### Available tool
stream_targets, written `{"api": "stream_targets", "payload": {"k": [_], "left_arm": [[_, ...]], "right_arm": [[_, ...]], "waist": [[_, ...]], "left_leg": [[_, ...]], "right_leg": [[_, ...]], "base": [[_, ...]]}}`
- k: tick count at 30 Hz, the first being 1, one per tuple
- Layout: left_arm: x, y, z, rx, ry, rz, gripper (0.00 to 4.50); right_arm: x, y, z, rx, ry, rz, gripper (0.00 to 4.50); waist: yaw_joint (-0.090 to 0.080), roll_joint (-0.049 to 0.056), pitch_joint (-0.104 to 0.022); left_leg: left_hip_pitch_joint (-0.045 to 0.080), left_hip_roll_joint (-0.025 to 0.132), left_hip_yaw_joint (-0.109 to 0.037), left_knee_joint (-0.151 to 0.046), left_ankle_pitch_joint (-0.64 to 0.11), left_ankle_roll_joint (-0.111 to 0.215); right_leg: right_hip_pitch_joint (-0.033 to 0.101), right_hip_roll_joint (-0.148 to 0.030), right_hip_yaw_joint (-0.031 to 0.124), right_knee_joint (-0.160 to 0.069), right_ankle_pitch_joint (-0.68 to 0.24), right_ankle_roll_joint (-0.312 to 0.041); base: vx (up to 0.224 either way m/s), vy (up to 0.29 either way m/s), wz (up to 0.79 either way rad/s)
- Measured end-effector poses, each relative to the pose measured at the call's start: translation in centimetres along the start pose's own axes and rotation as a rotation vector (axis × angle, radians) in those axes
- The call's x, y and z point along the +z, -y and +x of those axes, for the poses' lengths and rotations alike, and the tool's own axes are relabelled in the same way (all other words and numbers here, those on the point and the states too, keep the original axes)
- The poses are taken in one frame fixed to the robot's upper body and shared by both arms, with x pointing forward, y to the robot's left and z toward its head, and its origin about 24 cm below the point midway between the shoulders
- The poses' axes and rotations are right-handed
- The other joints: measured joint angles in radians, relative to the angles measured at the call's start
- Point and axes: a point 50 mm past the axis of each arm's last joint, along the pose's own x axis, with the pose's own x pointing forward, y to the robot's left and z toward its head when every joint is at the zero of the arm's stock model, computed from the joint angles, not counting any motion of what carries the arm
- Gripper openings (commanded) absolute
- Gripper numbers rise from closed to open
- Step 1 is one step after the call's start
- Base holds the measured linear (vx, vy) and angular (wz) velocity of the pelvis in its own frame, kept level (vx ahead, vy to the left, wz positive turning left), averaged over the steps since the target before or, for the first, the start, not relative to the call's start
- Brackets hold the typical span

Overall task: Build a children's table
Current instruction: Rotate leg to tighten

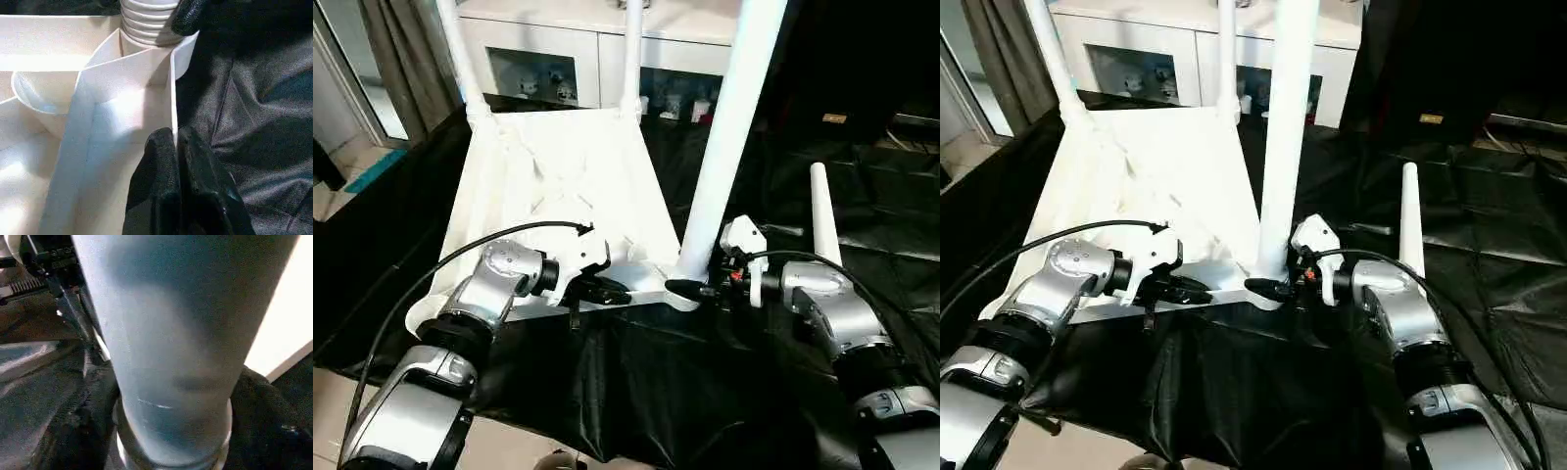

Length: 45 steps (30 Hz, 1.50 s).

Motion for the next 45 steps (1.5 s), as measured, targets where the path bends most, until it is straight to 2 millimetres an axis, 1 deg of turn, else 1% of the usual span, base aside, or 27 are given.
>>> {"api": "stream_targets", "payload": {"k": [1,2,4,7,8,11,12,17,21,22,24,27,28,30,31,32,34,35,36,39,41,42,45], "left_arm": [[0.0,0.0,0.0,-0.001,0.000,0.000,0.00],[0.0,0.0,0.1,-0.001,0.002,-0.001,0.00],[0.0,0.0,0.3,0.014,0.001,0.000,0.00],[0.3,-0.6,1.0,0.085,-0.003,-0.009,0.00],[0.5,-0.9,1.7,0.135,-0.002,-0.026,0.00],[1.2,-1.7,3.1,0.245,-0.001,-0.071,0.00],[1.5,-1.7,3.6,0.261,0.000,-0.079,0.00],[2.6,-1.9,5.6,0.339,0.006,-0.124,0.00],[3.1,-2.0,6.4,0.360,0.010,-0.136,0.00],[3.1,-2.0,6.4,0.360,0.010,-0.136,0.00],[3.1,-2.0,6.4,0.360,0.011,-0.136,0.00],[3.0,-2.2,6.0,0.358,0.005,-0.128,0.00],[2.9,-2.2,5.7,0.356,-0.001,-0.115,0.00],[2.7,-2.3,5.2,0.337,-0.009,-0.083,0.00],[2.6,-2.2,4.9,0.315,-0.008,-0.073,0.00],[2.2,-2.2,4.3,0.290,-0.006,-0.063,0.00],[2.0,-2.1,3.6,0.257,-0.005,-0.056,0.00],[1.6,-2.0,2.9,0.223,-0.003,-0.050,0.00],[1.3,-1.9,2.5,0.205,0.000,-0.050,0.00],[0.8,-1.6,1.5,0.149,-0.006,-0.038,0.00],[0.3,-1.2,0.8,0.094,0.001,-0.043,0.00],[0.3,-1.1,0.7,0.074,0.001,-0.042,0.00],[0.0,-0.5,0.1,0.010,0.005,-0.042,0.00]], "right_arm": [[-0.1,0.0,0.0,0.000,0.002,0.003,2.94],[-0.1,-0.1,0.0,-0.001,0.003,0.007,2.82],[-0.2,-0.1,0.1,-0.022,0.009,0.020,2.80],[-0.6,0.3,0.6,-0.142,0.035,0.063,2.75],[-0.8,0.7,1.1,-0.232,0.049,0.097,2.75],[-0.7,1.9,1.9,-0.452,0.079,0.170,2.74],[-0.7,2.1,2.0,-0.501,0.086,0.187,2.74],[-0.3,2.7,3.0,-0.677,0.099,0.236,2.74],[-0.1,2.9,3.4,-0.743,0.105,0.234,2.74],[-0.1,2.9,3.5,-0.744,0.110,0.232,3.09],[-0.1,2.9,3.5,-0.745,0.118,0.229,3.44],[-0.1,2.7,3.6,-0.701,0.127,0.225,3.53],[-0.1,2.6,3.6,-0.686,0.130,0.223,3.64],[0.0,2.5,3.5,-0.643,0.138,0.221,3.64],[0.0,2.5,3.2,-0.605,0.136,0.205,3.64],[-0.2,2.3,2.7,-0.531,0.120,0.173,3.64],[-0.3,2.1,2.1,-0.459,0.112,0.143,3.64],[-0.4,1.8,1.4,-0.379,0.084,0.100,3.64],[-0.5,1.7,1.1,-0.333,0.070,0.083,3.64],[-0.6,1.2,0.4,-0.234,0.045,0.054,3.64],[-0.9,0.6,0.3,-0.153,0.031,0.049,3.64],[-1.0,0.5,0.3,-0.140,0.027,0.055,3.64],[-0.9,-0.1,0.4,-0.057,0.028,0.053,3.64]], "waist": [[0.001,0.000,0.000],[0.003,0.000,0.000],[0.004,0.000,0.000],[0.005,0.000,0.000],[0.003,-0.001,0.000],[-0.016,-0.001,0.000],[-0.019,-0.002,0.000],[-0.021,0.000,-0.001],[-0.021,0.000,-0.001],[-0.020,0.000,-0.001],[-0.020,0.000,-0.001],[-0.023,0.000,-0.001],[-0.027,0.001,-0.001],[-0.033,0.001,-0.001],[-0.034,0.001,-0.001],[-0.036,0.001,-0.001],[-0.034,0.001,-0.001],[-0.031,0.001,-0.001],[-0.030,0.001,-0.001],[-0.025,0.001,-0.001],[-0.021,0.001,-0.001],[-0.019,0.001,0.000],[-0.012,0.002,0.000]], "left_leg": [[0.000,0.000,0.000,0.000,0.000,0.000],[0.000,0.000,0.000,0.000,0.000,0.000],[0.001,0.000,0.000,0.000,0.000,0.000],[0.003,0.000,0.000,0.001,0.000,0.000],[0.005,0.000,0.000,0.001,0.000,-0.001],[0.006,0.000,0.000,0.001,0.001,-0.002],[0.006,0.000,0.000,0.001,0.001,-0.002],[0.006,0.000,0.000,0.000,0.001,-0.002],[0.006,-0.001,0.000,-0.001,0.001,-0.002],[0.006,-0.001,0.000,-0.001,0.001,-0.002],[0.006,-0.001,0.000,-0.001,0.001,-0.002],[0.006,-0.001,0.000,-0.001,0.001,-0.002],[0.006,-0.001,0.000,-0.001,0.001,-0.002],[0.005,0.000,0.000,-0.001,0.001,-0.002],[0.005,0.000,0.000,-0.002,0.001,-0.002],[0.005,0.000,0.000,-0.003,0.001,-0.001],[0.003,0.000,0.000,-0.003,0.001,-0.001],[0.002,0.000,0.000,-0.003,0.001,-0.001],[0.002,0.000,0.000,-0.003,0.000,0.000],[0.002,0.001,0.000,-0.002,0.000,-0.001],[0.002,0.001,0.000,-0.002,0.000,-0.001],[0.002,0.001,0.000,-0.002,0.000,-0.001],[0.002,0.001,0.000,-0.002,0.000,-0.001]], "right_leg": [[0.000,0.000,0.000,0.000,0.000,0.000],[0.000,0.000,0.000,0.000,0.000,0.000],[0.000,0.000,0.000,0.000,0.000,0.000],[0.002,0.000,0.000,0.001,0.000,0.000],[0.004,0.000,0.000,0.001,0.000,0.000],[0.005,0.000,0.000,-0.001,-0.002,0.004],[0.005,0.000,0.000,-0.001,-0.002,0.004],[0.006,0.000,0.000,-0.001,0.000,0.001],[0.005,0.000,0.000,-0.001,0.001,-0.001],[0.005,0.000,0.000,-0.001,0.001,-0.001],[0.005,0.000,0.000,-0.001,0.001,-0.001],[0.005,0.000,0.000,-0.001,0.001,-0.001],[0.005,0.000,0.000,-0.001,0.001,-0.001],[0.004,0.000,0.000,-0.001,0.001,-0.001],[0.004,0.000,0.000,-0.001,0.001,-0.001],[0.003,0.000,0.000,-0.001,0.001,0.000],[0.002,0.000,-0.001,-0.001,0.001,0.000],[0.001,0.000,-0.001,-0.001,0.001,0.000],[0.001,0.000,-0.002,-0.001,0.000,-0.001],[0.001,0.000,-0.002,-0.001,0.000,-0.001],[0.001,0.000,-0.002,-0.001,0.000,-0.001],[0.001,0.000,-0.002,-0.001,0.000,-0.001],[0.001,0.000,-0.002,-0.001,0.000,-0.001]], "base": [[0.000,0.000,0.00],[0.000,0.000,0.00],[0.000,0.000,0.00],[0.000,0.000,0.00],[0.000,0.000,0.00],[0.000,0.000,0.00],[0.000,0.000,0.00],[0.000,0.000,0.00],[0.000,0.000,0.00],[0.000,0.000,0.00],[0.000,0.000,0.00],[0.000,0.000,0.00],[0.000,0.000,0.00],[0.000,0.000,0.00],[0.000,0.000,0.00],[0.000,0.000,0.00],[0.000,0.000,0.00],[0.000,0.000,0.00],[0.000,0.000,0.00],[0.000,0.000,0.00],[0.000,0.000,0.00],[0.000,0.000,0.00],[0.000,0.000,0.00]]}}
